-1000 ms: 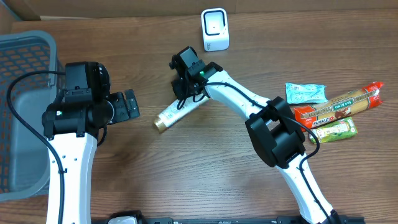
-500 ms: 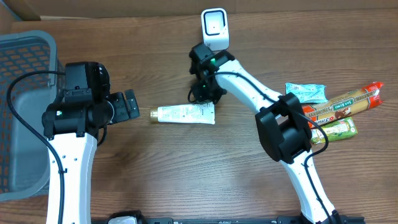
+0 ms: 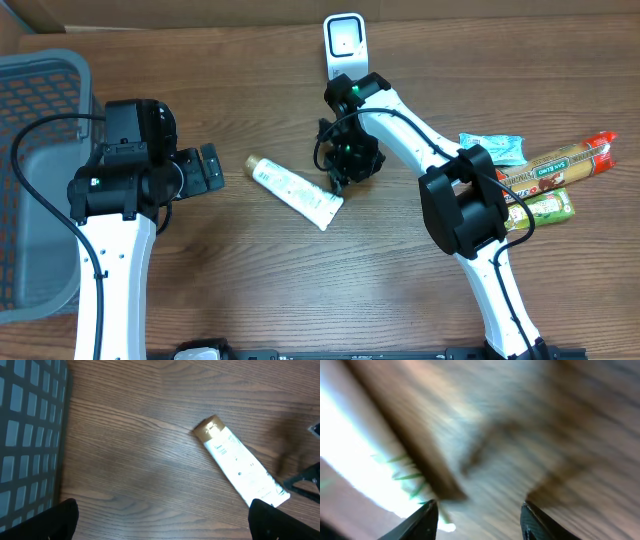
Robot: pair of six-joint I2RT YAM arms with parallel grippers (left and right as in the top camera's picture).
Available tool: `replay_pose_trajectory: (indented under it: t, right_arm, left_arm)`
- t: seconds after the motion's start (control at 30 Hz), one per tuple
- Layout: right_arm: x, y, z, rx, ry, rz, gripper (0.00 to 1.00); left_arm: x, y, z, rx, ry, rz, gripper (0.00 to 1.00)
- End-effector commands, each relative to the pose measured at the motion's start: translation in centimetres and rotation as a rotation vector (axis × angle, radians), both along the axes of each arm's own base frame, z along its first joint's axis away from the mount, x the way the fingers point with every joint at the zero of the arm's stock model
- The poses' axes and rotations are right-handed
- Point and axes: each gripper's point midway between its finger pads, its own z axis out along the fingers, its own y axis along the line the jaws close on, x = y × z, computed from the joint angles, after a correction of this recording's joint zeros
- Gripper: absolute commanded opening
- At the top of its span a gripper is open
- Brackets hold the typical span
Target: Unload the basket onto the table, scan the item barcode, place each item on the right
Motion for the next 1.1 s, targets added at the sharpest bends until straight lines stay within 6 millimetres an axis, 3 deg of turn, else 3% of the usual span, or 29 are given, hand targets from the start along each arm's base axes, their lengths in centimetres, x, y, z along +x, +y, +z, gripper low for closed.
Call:
replay_pose_trajectory:
  t: [0.0, 0.33, 0.6, 1.07]
  right_arm:
    - [-0.5, 1.8, 1.8, 0.155, 0.016, 0.071, 0.54]
    - [-1.8, 1.1, 2.1, 0.145, 0.061, 0.117, 0.59]
    - [0.3, 0.9, 1.9, 0.185, 0.003, 0.088, 0.64]
    - [0.2, 4.5, 3.3, 0.437, -0.037, 0.210, 0.71]
  left_arm:
    - [-0.1, 0.1, 0.1, 0.005, -0.004, -0.013, 1.00]
    - [-0.1, 0.1, 0.1, 0.005, -0.004, -0.013, 0.99]
    - [-0.1, 0.1, 0.1, 0.005, -0.004, -0.013, 1.00]
    - [-0.1, 0.1, 0.1, 0.005, -0.004, -0.013, 0.99]
